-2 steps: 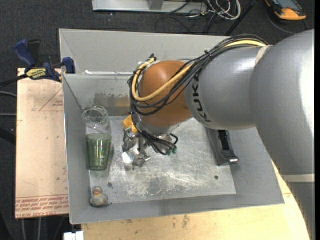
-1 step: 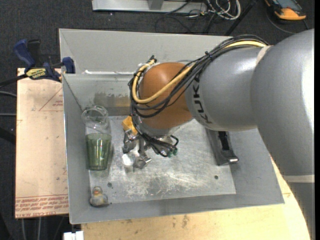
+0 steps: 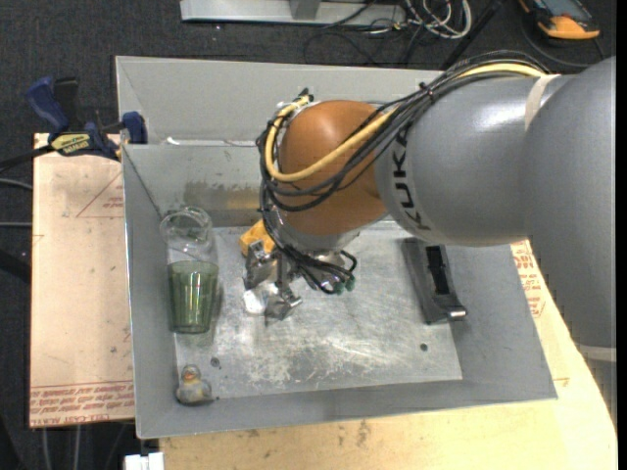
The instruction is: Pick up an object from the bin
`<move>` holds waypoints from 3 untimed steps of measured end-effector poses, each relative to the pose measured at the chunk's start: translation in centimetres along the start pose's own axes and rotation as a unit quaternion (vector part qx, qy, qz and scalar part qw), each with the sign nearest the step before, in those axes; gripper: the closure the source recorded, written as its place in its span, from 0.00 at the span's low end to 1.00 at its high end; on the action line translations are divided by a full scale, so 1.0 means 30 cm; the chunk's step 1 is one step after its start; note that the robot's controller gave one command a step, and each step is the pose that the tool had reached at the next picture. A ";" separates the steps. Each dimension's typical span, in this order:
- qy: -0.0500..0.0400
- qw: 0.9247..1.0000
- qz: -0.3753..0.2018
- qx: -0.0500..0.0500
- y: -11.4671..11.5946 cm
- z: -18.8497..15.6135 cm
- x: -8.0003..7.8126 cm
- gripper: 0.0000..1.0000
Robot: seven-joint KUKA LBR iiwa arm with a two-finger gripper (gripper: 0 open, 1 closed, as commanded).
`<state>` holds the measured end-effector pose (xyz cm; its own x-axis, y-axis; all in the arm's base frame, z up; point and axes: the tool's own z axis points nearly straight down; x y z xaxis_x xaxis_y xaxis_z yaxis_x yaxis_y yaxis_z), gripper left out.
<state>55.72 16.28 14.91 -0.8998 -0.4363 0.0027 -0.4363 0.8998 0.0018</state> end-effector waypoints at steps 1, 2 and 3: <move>-0.004 1.000 0.003 0.001 -0.008 -0.130 0.039 1.00; -0.004 1.000 0.011 0.001 0.005 -0.144 -0.027 1.00; -0.001 1.000 0.031 0.000 -0.008 -0.247 -0.004 1.00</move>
Offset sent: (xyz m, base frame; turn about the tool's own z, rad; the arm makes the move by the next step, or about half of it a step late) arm 0.0065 0.0050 0.0439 0.0233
